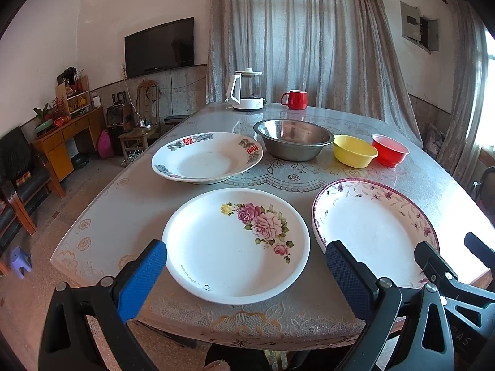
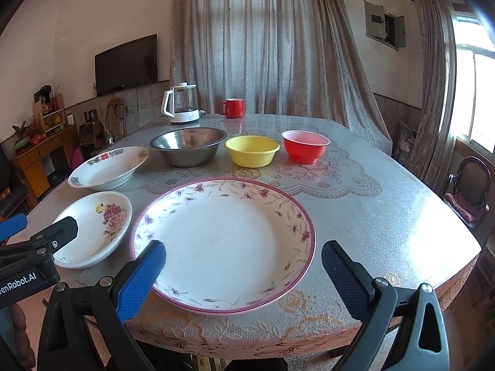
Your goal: Organize plates and bowls
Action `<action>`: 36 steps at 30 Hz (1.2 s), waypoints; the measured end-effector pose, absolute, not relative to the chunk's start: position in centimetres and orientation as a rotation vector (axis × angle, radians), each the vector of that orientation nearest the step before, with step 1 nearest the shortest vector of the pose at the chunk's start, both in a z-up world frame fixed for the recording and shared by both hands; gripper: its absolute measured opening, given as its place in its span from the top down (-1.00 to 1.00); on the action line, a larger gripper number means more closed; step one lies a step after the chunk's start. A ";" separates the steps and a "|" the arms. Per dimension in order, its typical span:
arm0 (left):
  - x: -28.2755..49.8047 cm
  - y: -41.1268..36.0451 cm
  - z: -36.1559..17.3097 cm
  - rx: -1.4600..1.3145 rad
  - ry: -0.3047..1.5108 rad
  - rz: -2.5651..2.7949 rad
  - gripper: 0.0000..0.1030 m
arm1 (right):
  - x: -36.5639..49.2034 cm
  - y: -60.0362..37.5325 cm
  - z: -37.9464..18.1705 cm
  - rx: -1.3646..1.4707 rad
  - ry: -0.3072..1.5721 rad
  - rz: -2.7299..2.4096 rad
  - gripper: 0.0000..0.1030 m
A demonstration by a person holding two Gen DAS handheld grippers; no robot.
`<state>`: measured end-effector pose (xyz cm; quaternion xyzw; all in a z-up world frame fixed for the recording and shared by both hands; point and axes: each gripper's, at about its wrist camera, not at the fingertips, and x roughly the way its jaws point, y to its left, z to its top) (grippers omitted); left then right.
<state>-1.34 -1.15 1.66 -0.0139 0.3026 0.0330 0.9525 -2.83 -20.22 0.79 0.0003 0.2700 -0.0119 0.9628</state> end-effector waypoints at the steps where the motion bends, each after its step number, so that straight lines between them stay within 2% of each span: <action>1: -1.3 -1.3 1.6 -0.021 0.617 0.068 -0.99 | -2.7 -20.2 0.8 0.004 0.546 -0.022 -0.99; 17: 2.1 -4.4 1.1 0.022 0.646 -0.115 -0.99 | -1.1 -23.8 -0.7 0.040 0.605 -0.086 -0.99; 24: 4.1 -4.1 1.2 -0.061 0.708 -0.234 -0.99 | -0.5 -26.3 0.0 0.079 0.630 -0.073 -0.99; 30: 7.0 -2.8 2.3 -0.116 0.728 -0.312 -0.97 | -0.3 -28.3 -0.9 0.164 0.723 0.046 -0.99; 33: 8.6 -3.0 2.3 -0.103 0.769 -0.368 -0.61 | -0.2 -28.9 -1.4 0.210 0.759 0.120 -0.90; 34: 9.1 -3.3 2.3 -0.095 0.789 -0.399 -0.35 | -0.1 -28.9 -1.6 0.215 0.769 0.138 -0.80; 35: 9.6 -3.7 2.1 -0.082 0.806 -0.419 -0.16 | 0.0 -28.9 -1.8 0.217 0.781 0.155 -0.50; 36: 10.0 -4.1 2.0 -0.064 0.814 -0.428 -0.13 | 0.1 -28.8 -2.1 0.211 0.794 0.170 -0.31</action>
